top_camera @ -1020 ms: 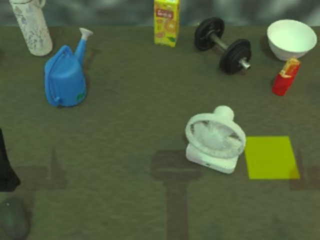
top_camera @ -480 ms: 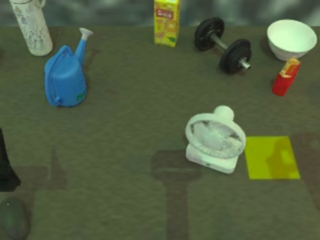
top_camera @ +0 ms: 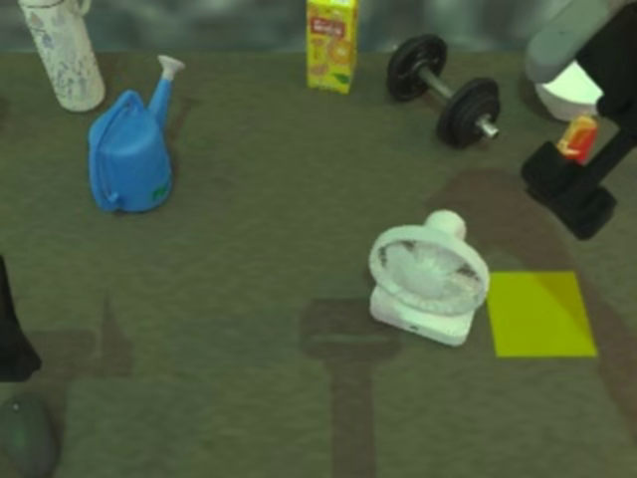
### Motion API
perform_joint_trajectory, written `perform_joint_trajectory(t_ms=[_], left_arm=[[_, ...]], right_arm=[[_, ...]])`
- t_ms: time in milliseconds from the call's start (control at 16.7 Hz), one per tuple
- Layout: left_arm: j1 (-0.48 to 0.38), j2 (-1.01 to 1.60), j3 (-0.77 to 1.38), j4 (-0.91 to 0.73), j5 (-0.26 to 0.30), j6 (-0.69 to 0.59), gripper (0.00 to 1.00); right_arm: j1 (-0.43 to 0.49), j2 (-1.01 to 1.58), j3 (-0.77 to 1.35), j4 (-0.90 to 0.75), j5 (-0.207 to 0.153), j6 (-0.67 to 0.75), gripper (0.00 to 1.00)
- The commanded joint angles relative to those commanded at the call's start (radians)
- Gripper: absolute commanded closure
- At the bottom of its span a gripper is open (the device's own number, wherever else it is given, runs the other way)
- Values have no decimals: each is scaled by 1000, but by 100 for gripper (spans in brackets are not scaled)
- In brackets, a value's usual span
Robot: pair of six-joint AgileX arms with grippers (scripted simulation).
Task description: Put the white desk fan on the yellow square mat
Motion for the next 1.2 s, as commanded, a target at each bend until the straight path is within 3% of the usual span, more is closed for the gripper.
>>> perform_joint_trajectory(t_ms=[300, 540, 1020, 1200], left_arm=[[0, 0, 0, 0, 0, 0, 0], [0, 0, 0, 0, 0, 0, 0], [0, 0, 0, 0, 0, 0, 0], [0, 0, 0, 0, 0, 0, 0]], right_arm=[[121, 436, 399, -286, 0, -112, 0], [177, 628, 568, -433, 1, -165, 0], [185, 663, 595, -460, 2, -176, 0], [189, 662, 526, -394, 2, -177, 0]])
